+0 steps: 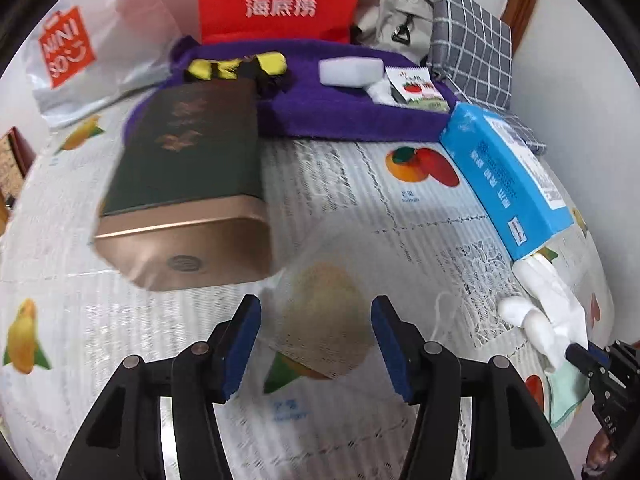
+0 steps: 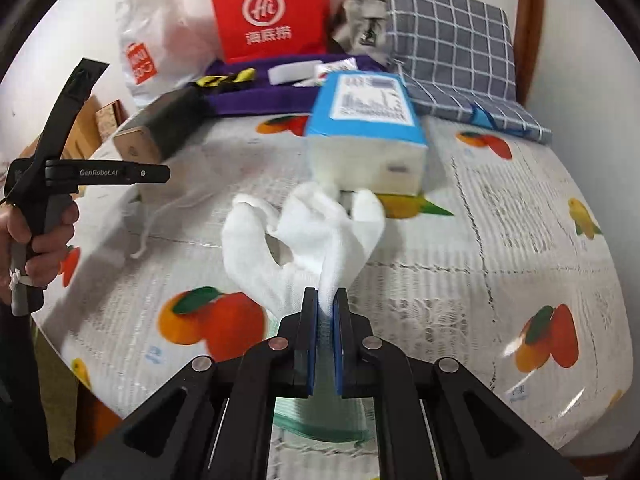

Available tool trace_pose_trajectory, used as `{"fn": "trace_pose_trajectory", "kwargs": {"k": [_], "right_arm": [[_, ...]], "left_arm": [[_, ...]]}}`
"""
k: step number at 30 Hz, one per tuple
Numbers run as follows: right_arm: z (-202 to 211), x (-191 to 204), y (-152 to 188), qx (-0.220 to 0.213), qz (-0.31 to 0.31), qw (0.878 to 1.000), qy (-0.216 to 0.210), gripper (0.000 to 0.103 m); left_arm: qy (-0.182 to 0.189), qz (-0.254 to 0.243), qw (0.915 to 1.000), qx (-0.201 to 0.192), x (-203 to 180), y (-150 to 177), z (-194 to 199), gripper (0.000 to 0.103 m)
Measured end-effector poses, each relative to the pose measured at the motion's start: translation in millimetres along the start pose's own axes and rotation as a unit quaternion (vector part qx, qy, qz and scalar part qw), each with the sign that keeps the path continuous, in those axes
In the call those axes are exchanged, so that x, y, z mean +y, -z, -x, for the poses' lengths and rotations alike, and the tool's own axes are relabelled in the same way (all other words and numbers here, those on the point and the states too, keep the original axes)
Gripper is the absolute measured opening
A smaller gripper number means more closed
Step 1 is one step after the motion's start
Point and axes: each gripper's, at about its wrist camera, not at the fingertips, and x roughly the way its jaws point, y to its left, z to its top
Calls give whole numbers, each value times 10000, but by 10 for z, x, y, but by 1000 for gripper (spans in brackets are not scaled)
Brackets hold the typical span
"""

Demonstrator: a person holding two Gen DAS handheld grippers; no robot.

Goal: Organize soft objects
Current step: 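Grasp the white glove with the right gripper while the left grasps the clear mesh bag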

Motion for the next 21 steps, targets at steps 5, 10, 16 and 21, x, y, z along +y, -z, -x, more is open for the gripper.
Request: {"fn": "trace_pose_trajectory", "kwargs": {"k": [5,10,16,21], "right_arm": [[-84,-103,-13,5,-158,9999,-9,7],[-125,-166,-17,28,-331,9994,-98,11],[-81,-158,-23,-61,-367,9991,-183,57],[-24,-104,-71,-338,-361,9985,-224,84]], "left_arm": [[358,-303,9989,-33,-133,59,-7,78],[314,-524,9981,-53,-256,113,-26,90],[-69,-937,9956,-62,-454,167,-111,103],[-89,-959,9953,-122,-476,175,-118,103]]}}
